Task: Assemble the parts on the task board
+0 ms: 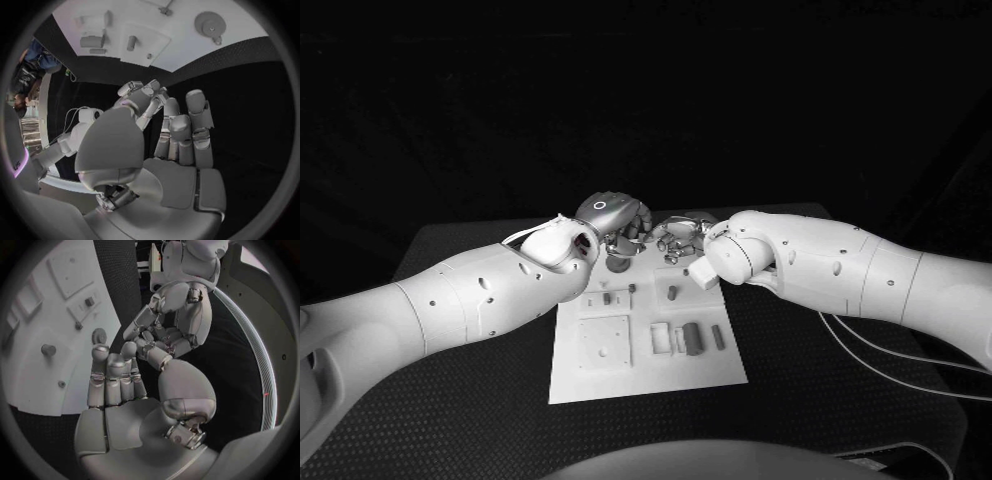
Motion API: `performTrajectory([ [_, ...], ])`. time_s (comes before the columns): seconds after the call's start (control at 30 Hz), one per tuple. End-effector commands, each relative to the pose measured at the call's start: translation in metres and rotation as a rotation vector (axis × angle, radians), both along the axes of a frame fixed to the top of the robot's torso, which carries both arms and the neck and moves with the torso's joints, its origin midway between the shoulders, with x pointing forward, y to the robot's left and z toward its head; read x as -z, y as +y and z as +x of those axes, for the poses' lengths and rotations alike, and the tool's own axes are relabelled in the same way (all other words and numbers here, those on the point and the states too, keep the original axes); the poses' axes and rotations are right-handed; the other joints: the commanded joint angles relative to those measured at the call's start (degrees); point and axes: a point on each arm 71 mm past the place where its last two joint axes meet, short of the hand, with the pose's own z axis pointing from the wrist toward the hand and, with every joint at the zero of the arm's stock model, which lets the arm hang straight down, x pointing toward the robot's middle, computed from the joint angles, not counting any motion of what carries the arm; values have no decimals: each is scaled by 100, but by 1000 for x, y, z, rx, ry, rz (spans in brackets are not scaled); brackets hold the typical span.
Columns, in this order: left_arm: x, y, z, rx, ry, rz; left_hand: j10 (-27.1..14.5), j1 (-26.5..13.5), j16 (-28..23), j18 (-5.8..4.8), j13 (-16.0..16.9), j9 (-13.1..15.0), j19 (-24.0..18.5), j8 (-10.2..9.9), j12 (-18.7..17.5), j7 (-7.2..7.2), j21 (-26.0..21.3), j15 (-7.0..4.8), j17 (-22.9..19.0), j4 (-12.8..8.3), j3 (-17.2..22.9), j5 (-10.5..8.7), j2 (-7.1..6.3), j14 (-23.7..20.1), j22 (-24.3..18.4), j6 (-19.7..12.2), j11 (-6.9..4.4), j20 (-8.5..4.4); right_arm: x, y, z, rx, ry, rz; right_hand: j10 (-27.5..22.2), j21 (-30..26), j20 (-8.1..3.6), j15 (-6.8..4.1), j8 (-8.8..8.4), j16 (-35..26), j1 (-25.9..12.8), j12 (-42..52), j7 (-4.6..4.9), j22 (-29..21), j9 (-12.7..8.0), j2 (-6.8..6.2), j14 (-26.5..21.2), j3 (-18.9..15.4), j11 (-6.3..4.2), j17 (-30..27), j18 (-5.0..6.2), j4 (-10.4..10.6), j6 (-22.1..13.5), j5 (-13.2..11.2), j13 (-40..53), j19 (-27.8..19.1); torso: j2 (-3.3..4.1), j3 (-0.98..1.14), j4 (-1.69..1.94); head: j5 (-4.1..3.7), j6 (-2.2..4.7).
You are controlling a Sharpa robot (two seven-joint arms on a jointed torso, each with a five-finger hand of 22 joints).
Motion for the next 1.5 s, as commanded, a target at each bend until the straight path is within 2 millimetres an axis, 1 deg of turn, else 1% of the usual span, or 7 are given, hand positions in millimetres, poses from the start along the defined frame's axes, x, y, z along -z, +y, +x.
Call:
performTrajectory([
  [0.03,-2,-4,-2,19,-7,-24,-137,-2,-37,160,29,-37,-36,-92,13,61,-48,69,23,28,-1,-33,-68,-36,105,-169,39,61,-1,2,0,-27,-8,2,42,34,-39,-38,20,17,43,10,221,97,239,-2,-5,29,-11,3,79,-5,253,15,-5,-8,0,-1,4,-5,-14],
  [0.13,-2,-4,-2,24,-2,-19,-225,6,-49,184,-6,-48,-53,-103,-51,85,-60,97,42,36,17,-33,-68,-56,110,-174,66,93,-1,2,0,-24,-10,0,42,34,-39,-38,20,17,43,10,220,97,239,-1,-5,30,-11,3,79,-5,253,15,-5,-8,1,-1,5,-5,-11],
  [0.23,-1,-3,-1,9,21,-29,-233,11,-56,200,-33,-29,-60,-48,-82,72,-63,92,60,38,21,-36,-60,-67,116,-65,57,105,0,0,1,-18,-9,-3,42,34,-40,-38,20,17,43,9,220,97,240,0,-5,30,-11,3,79,-5,253,15,-5,-8,-2,-2,1,5,0],
  [0.53,-1,-1,0,3,21,-27,-156,97,-92,184,-146,137,-63,218,-200,-61,-53,-16,105,6,59,-31,64,-57,122,362,-59,66,0,0,1,-19,-11,-6,44,35,-41,-39,19,17,45,9,219,97,242,0,-4,32,-12,3,79,-7,255,15,-5,-9,3,-2,6,2,0],
  [0.7,0,-1,0,3,20,-21,-30,147,-124,157,-247,236,-46,306,-331,-113,-49,-61,122,24,139,-30,135,-19,119,477,-102,32,0,1,0,-21,-12,-7,44,35,-42,-39,19,17,46,8,219,97,242,-1,-4,33,-12,3,79,-7,255,15,-6,-9,2,1,1,5,-3],
  [1.07,0,-4,-1,8,27,-17,52,157,-137,139,-294,281,-24,323,-400,-127,-41,-76,138,52,186,-31,191,15,119,498,-116,9,0,1,0,-23,-12,-6,46,37,-43,-40,18,17,45,7,219,97,245,-4,-3,33,-13,3,79,-7,256,15,-6,-10,2,6,-2,9,-7],
  [1.5,0,-6,-2,14,31,-15,102,150,-146,130,-329,309,-4,330,-462,-135,-35,-84,150,72,206,-27,223,42,118,516,-124,-10,0,1,0,-21,-12,-7,47,37,-43,-40,16,16,42,5,219,96,248,-7,-3,31,-13,3,79,-6,257,14,-6,-11,2,2,0,-1,-13],
])
